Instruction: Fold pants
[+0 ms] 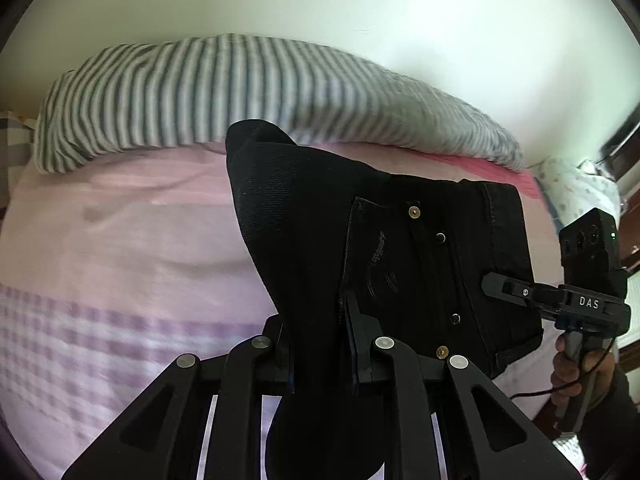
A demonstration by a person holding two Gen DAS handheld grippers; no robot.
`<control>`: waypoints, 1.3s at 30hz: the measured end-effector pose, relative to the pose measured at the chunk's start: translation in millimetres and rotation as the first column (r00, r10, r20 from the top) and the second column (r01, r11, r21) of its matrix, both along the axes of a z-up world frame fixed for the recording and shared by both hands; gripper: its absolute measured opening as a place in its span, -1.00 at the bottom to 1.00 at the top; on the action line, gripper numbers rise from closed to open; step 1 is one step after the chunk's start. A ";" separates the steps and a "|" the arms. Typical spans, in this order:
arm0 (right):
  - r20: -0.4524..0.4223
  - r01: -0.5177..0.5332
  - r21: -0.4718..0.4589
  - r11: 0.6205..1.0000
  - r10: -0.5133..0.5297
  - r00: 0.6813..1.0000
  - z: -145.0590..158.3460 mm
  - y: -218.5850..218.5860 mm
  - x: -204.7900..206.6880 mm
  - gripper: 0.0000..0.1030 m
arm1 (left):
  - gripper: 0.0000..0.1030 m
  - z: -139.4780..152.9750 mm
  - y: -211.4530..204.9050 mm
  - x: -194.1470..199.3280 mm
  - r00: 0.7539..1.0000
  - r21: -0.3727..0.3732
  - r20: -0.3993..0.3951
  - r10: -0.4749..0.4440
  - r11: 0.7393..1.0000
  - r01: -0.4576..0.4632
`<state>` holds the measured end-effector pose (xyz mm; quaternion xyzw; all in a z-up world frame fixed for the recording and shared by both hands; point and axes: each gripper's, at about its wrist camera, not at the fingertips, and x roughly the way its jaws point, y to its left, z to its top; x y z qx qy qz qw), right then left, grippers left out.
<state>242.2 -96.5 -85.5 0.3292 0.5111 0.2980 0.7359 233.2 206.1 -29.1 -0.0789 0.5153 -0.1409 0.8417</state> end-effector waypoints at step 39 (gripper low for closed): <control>0.206 0.130 -0.625 0.770 0.002 0.979 -3.5 52.1 -48.9 0.37 | 0.39 27.2 -2.7 -150.4 0.949 0.319 0.228 0.217 0.905 -0.283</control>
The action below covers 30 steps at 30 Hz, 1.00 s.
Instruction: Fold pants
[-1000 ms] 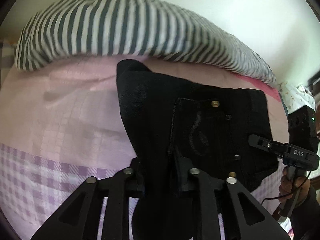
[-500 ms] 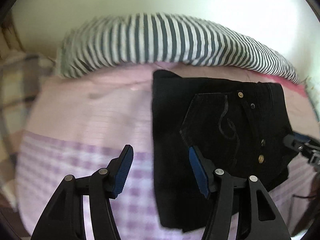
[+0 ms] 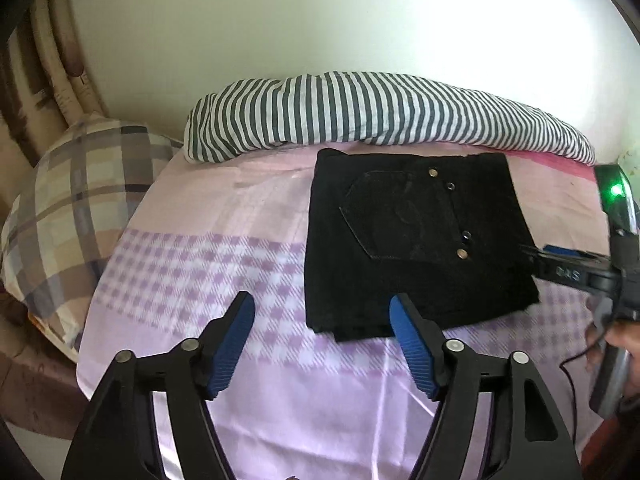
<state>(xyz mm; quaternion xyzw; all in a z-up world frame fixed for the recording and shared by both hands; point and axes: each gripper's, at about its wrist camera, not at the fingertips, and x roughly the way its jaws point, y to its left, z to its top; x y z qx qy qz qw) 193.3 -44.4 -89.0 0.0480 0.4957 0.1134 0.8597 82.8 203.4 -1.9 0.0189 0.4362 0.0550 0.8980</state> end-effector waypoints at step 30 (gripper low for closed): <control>0.225 -0.023 -0.166 0.986 0.060 0.972 76.2 68.2 -126.3 0.97 | 0.50 -11.3 5.0 -39.5 0.994 -0.007 0.038 0.104 0.995 -0.104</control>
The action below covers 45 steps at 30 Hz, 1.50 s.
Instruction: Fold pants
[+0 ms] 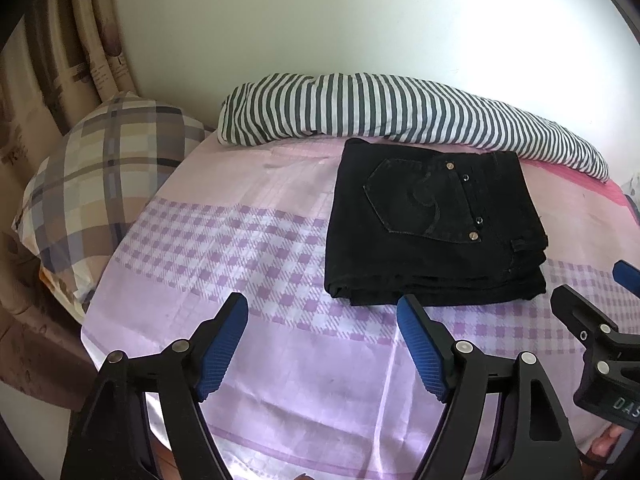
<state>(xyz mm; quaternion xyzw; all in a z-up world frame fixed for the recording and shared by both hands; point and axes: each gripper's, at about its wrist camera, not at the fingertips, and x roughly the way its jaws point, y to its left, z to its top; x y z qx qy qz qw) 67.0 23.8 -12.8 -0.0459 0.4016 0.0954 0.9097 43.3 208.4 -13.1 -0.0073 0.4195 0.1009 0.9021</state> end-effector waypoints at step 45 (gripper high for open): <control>-0.012 0.014 -0.026 1.000 -0.015 1.000 -12.9 7.5 -8.2 0.97 | 0.51 -6.1 -8.8 -3.7 0.996 0.026 0.018 -0.089 0.996 0.089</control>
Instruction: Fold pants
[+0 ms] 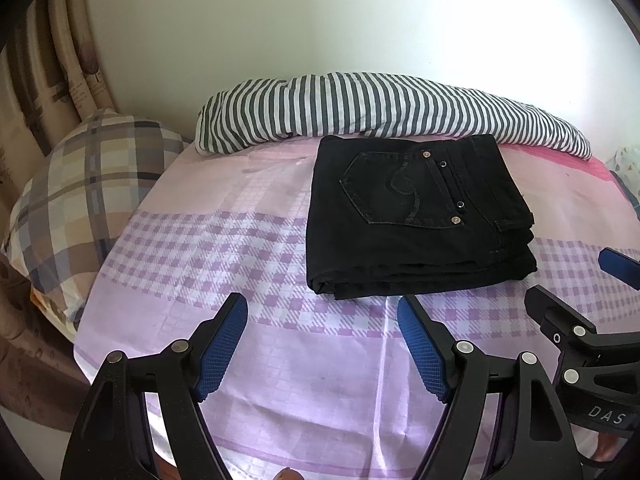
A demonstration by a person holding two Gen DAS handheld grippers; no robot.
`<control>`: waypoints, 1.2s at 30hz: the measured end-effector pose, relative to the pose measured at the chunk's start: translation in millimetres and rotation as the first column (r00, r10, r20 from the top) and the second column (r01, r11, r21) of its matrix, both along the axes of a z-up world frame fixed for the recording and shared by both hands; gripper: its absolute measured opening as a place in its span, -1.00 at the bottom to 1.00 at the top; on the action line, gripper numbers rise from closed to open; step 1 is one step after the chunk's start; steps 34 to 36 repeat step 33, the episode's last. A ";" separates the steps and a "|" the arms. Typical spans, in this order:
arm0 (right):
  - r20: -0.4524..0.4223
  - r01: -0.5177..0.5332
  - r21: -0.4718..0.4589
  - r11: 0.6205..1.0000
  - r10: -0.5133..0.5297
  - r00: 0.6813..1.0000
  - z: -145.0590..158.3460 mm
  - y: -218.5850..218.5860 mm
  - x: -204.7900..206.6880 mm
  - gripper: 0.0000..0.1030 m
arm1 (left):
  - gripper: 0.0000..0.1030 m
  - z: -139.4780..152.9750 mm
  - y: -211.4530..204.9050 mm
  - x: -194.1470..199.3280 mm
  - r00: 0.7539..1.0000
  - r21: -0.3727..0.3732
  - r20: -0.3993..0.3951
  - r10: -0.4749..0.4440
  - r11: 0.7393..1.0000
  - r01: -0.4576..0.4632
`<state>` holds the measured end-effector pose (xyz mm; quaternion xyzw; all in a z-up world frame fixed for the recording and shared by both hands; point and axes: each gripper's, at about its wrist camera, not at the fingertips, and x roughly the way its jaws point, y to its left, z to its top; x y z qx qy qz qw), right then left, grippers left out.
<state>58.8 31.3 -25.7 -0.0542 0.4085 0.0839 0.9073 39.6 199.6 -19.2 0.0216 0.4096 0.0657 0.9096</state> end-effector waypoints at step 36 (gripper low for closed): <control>-0.027 -0.003 0.012 1.000 0.003 1.000 -6.1 -1.5 0.2 0.97 | 0.51 0.9 -1.1 4.7 1.000 0.015 0.007 -0.020 1.000 0.020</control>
